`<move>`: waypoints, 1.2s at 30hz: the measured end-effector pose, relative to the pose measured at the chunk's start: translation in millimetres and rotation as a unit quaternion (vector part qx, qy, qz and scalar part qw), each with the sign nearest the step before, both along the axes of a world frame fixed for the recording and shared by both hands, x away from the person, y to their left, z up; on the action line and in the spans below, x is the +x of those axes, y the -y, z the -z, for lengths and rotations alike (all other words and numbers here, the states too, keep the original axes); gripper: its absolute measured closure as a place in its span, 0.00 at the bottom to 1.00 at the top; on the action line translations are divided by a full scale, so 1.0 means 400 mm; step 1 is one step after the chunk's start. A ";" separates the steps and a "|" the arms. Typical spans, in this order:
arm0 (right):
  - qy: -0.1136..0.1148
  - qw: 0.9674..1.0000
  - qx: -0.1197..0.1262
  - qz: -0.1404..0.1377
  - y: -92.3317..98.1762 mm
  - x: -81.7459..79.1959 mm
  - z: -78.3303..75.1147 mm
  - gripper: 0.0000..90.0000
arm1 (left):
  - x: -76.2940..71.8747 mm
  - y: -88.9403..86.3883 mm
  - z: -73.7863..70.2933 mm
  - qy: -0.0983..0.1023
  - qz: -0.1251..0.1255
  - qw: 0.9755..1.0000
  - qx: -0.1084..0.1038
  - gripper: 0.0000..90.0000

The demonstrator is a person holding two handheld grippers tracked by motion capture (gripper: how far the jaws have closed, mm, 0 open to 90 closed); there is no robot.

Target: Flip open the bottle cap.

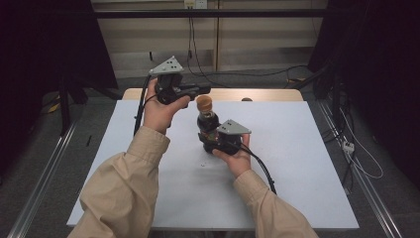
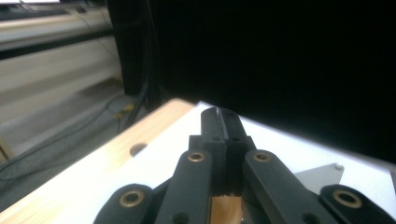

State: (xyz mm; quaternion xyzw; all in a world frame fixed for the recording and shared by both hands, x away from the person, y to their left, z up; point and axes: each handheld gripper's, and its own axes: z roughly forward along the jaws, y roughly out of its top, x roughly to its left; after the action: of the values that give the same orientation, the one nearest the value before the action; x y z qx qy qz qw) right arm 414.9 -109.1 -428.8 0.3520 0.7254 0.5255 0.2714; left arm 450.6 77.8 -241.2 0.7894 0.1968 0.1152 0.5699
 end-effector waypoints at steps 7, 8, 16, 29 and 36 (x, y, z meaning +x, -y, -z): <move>-0.026 0.999 0.024 0.003 0.033 0.012 0.001 0.34 | -0.002 -0.029 0.016 -0.014 -0.002 1.000 0.022 1.00; -0.028 0.999 0.024 0.003 0.035 0.012 0.000 0.34 | -0.002 -0.033 0.019 -0.015 -0.001 1.000 0.022 1.00; -0.031 0.999 0.027 0.003 0.037 0.015 0.000 0.34 | -0.002 -0.059 0.049 -0.032 -0.001 0.999 0.038 1.00; -0.034 0.999 0.031 0.005 0.038 0.014 0.001 0.34 | 0.010 -0.036 0.085 -0.051 0.007 0.997 0.062 1.00; -0.032 0.999 0.028 0.005 0.038 0.013 0.000 0.34 | 0.016 -0.018 0.096 -0.054 0.011 0.996 0.066 1.00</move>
State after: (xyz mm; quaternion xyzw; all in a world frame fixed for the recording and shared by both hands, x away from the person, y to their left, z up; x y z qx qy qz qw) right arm 420.2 -124.2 -429.0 0.3794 0.7173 0.5326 0.2406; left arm 457.2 85.1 -279.5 0.8324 0.2105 0.0787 0.5066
